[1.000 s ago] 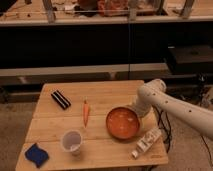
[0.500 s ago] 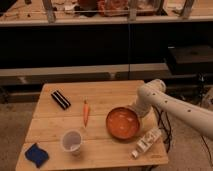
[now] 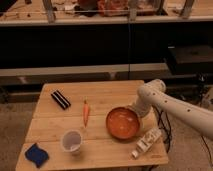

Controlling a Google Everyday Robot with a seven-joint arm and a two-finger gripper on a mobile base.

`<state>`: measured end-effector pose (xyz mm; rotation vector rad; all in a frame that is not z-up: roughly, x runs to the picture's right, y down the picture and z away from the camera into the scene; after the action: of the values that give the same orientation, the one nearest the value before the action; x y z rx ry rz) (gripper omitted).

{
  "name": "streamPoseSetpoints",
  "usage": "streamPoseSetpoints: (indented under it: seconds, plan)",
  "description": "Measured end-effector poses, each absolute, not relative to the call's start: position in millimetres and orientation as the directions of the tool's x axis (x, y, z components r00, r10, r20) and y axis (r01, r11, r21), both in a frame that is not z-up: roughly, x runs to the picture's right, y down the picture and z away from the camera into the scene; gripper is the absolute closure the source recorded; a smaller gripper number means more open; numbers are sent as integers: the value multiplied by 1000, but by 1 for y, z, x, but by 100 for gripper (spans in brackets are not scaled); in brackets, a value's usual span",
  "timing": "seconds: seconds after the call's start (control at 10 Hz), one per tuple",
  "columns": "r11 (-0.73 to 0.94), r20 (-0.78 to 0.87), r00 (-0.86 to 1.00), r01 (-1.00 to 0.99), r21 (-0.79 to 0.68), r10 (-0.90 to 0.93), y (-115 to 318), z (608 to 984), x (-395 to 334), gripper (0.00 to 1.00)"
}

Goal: Pick up the ceramic bowl

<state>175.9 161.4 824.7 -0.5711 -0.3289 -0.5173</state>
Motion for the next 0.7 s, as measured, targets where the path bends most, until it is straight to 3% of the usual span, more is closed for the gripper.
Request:
streamPoseSetpoints:
  seconds: [0.5, 0.7]
  plan:
    - [500, 677, 443, 857, -128, -587, 189, 823, 164, 20]
    - [458, 706, 385, 884, -97, -595, 196, 826, 155, 20]
